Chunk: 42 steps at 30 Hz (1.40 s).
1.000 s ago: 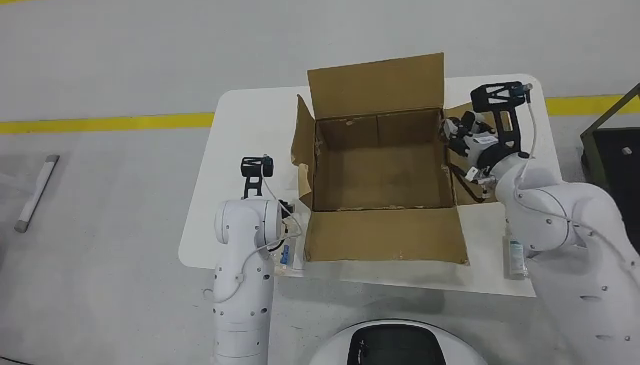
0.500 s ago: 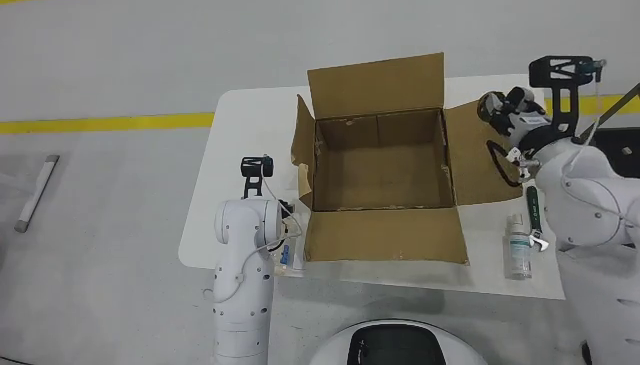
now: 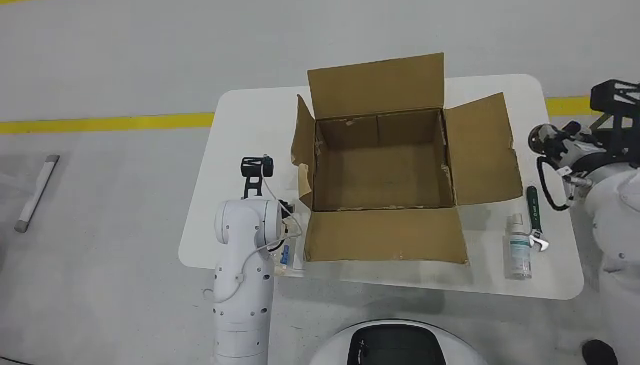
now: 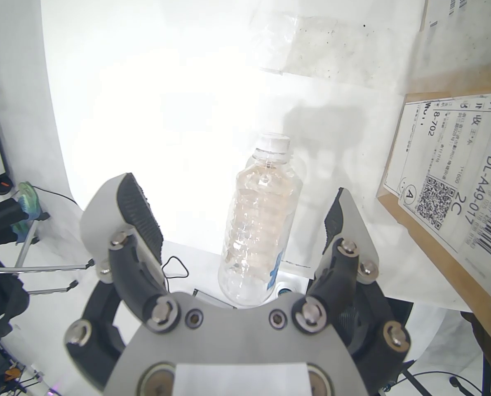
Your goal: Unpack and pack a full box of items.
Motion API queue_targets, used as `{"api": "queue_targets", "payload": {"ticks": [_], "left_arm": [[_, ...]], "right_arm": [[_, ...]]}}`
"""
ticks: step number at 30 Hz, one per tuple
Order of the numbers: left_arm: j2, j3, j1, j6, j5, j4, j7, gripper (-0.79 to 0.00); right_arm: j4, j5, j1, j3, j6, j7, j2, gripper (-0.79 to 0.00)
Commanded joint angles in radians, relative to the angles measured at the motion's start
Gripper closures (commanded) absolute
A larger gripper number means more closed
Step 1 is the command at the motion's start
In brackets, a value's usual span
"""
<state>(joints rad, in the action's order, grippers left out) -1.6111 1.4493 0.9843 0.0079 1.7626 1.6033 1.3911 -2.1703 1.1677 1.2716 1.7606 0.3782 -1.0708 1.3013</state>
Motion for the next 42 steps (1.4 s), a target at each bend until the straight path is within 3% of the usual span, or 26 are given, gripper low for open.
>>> {"api": "queue_targets", "payload": {"ticks": [1,12,27,42], "left_arm": [[0.0,0.0,0.0,0.0,0.0,0.0,0.0,-0.785],[0.0,0.0,0.0,0.0,0.0,0.0,0.0,-0.785],[0.0,0.0,0.0,0.0,0.0,0.0,0.0,-0.785],[0.0,0.0,0.0,0.0,0.0,0.0,0.0,-0.785]], "right_arm": [[-0.001,-0.003,0.023,0.014,0.007,0.0,0.0,0.0],[0.067,-0.006,0.112,0.079,0.001,0.027,-0.005,0.0],[0.344,0.032,-0.001,-0.057,-0.089,0.063,-0.011,0.0],[0.434,0.032,-0.028,-0.095,-0.087,0.085,-0.013,0.0]]}}
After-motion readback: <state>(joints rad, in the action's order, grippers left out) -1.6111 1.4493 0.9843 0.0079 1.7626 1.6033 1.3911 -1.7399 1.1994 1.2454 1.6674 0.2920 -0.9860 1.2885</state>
